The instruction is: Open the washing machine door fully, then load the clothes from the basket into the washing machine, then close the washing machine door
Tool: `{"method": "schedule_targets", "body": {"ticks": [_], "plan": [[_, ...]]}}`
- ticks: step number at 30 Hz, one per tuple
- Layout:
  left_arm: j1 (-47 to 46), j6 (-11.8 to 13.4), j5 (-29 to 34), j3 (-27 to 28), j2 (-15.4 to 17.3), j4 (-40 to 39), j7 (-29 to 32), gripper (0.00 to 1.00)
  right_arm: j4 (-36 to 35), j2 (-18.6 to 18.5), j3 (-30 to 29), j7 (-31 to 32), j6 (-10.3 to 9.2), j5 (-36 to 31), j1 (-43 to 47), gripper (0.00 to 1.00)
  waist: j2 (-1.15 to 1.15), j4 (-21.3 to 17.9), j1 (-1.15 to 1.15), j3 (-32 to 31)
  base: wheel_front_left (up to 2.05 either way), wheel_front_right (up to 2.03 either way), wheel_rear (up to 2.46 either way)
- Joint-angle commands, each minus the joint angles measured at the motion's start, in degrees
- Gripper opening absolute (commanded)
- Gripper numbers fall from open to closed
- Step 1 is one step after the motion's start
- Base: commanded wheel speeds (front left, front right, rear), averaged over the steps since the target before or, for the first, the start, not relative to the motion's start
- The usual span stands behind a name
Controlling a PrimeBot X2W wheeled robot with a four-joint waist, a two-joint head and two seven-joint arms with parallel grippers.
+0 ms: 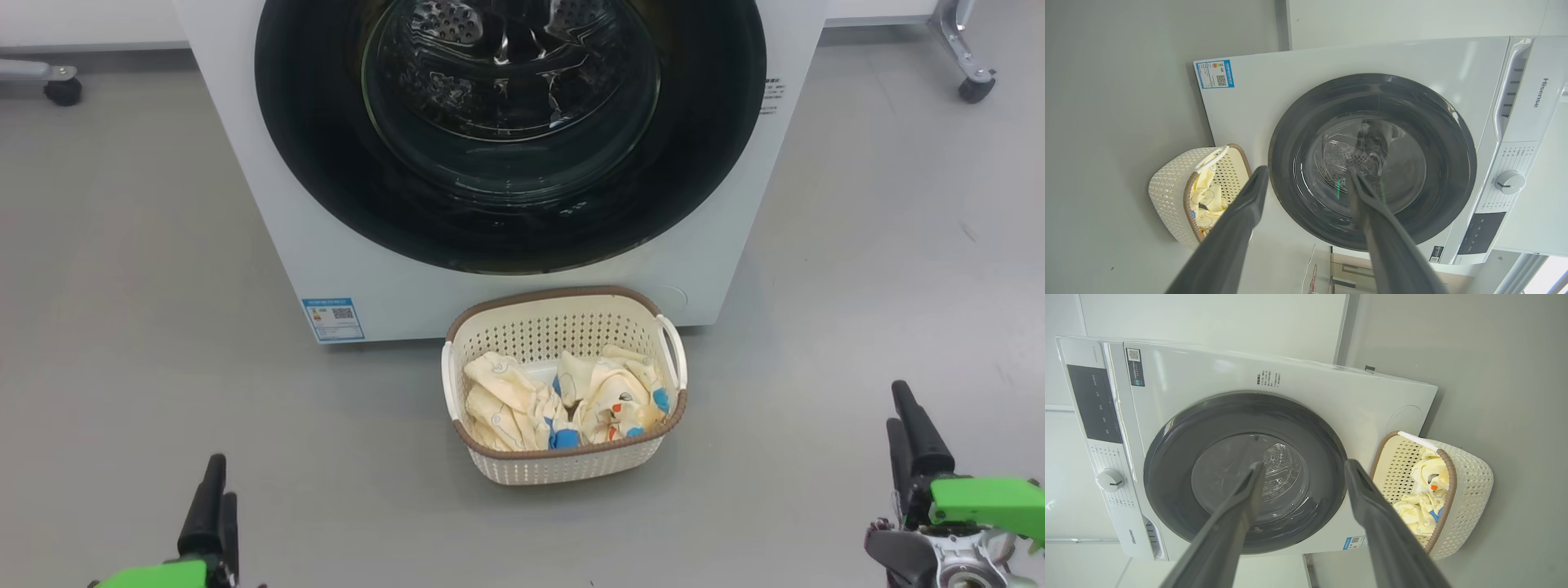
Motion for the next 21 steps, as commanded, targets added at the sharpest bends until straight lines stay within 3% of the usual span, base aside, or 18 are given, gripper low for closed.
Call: {"method": "schedule_targets", "body": {"ticks": [1,12,21], "plan": [[-3.02,-0.22,1.15,1.10,0.82,-2.50,-0.65,1.00,-2.57,-0.58,0.13,-0.82,-0.06,-1.40,-3.77,1.00,0.00,0.02,0.00,-0.02,0.00,0.00,0.00],[-3.42,-0.26,5.78,1.59,0.92,-5.72,-2.50,1.00,-5.49,-0.67,0.67,-2.67,-0.07,-8.98,-4.85,1.00,0.00,0.15,0.00,-0.03,0.00,0.00,0.00],[-4.02,-0.30,13.66,2.87,1.01,-8.49,-4.01,1.00,-7.98,-0.74,1.58,-4.20,-0.08,-17.60,-5.58,1.00,0.00,0.18,0.00,0.08,0.00,0.00,0.00]]}}
